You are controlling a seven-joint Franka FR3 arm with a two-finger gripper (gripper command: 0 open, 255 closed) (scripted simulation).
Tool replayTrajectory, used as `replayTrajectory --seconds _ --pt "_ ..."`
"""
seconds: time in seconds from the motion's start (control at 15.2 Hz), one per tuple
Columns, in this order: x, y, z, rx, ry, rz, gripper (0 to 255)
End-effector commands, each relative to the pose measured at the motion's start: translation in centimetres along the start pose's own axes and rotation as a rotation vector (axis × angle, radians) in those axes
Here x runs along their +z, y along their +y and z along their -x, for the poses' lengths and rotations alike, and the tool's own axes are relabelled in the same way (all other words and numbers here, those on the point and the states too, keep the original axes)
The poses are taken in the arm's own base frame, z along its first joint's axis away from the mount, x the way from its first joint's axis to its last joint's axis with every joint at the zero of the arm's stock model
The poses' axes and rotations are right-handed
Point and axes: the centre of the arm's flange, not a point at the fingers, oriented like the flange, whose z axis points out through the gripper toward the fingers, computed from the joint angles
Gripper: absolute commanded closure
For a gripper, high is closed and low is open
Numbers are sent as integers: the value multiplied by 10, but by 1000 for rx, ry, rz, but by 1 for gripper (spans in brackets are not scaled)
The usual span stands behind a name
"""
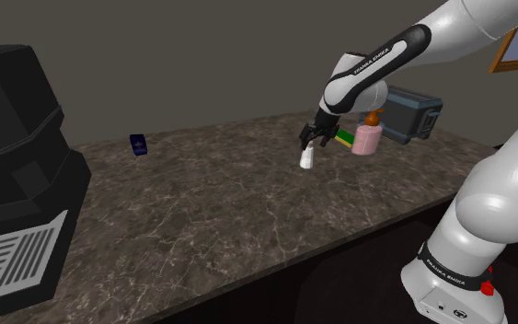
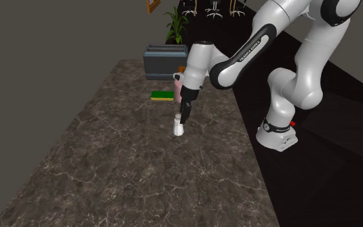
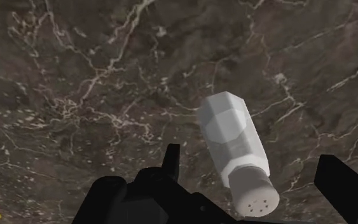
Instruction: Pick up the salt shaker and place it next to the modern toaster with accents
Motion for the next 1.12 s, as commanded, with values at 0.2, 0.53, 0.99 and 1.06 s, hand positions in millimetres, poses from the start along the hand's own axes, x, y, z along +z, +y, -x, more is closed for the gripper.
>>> replayTrajectory --seconds 0.2,0.53,0.99,1.06 --pt "24 0 0 0 1 0 0" --pt "24 0 0 0 1 0 0" --pt "24 0 0 0 1 0 255" --pt "24 0 0 0 1 0 255"
